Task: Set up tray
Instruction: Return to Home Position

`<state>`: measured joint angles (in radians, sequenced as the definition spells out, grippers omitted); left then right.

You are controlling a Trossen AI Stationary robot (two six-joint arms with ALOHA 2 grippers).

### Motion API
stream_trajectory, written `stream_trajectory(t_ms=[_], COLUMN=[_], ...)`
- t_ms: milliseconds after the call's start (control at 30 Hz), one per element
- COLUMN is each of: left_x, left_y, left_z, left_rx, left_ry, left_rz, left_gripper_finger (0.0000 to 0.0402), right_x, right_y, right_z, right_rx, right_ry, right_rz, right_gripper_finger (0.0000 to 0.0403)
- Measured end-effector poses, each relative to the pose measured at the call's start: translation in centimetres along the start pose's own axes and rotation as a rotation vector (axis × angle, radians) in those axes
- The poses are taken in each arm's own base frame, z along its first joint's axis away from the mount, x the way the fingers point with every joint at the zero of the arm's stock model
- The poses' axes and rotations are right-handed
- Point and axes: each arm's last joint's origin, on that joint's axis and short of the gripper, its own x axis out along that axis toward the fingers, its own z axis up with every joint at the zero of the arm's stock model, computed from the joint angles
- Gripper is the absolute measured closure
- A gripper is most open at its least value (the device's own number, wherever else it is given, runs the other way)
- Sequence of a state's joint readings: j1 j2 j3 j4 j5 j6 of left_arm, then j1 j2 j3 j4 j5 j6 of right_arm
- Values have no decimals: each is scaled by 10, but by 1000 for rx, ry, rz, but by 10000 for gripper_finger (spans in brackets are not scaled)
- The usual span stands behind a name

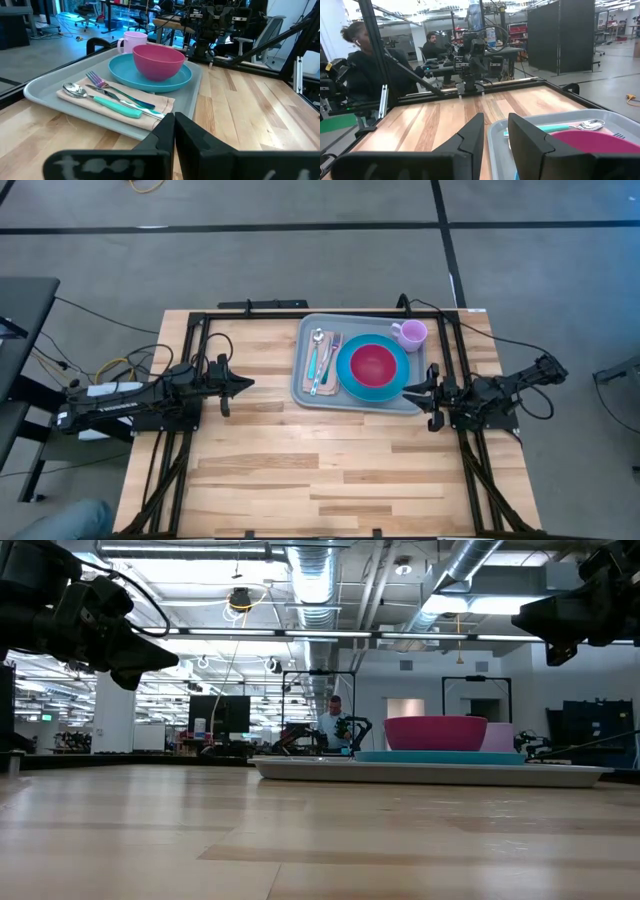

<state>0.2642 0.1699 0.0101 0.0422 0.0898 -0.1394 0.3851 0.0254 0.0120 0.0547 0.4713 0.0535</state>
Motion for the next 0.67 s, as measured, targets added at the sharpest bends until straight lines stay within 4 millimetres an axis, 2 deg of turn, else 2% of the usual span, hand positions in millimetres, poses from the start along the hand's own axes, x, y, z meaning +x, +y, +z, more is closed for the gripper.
stream_trajectory(t_ms=[667], left_x=[0], left_y=[0], left_z=[0], left_rx=[-2], left_ry=[0], left_rz=[0], left_gripper_finger=[401], right_x=[0], right_y=[0], right_z=[0], right_rx=[0], right_ry=[0], right_rz=[0], right_gripper_finger=[322])
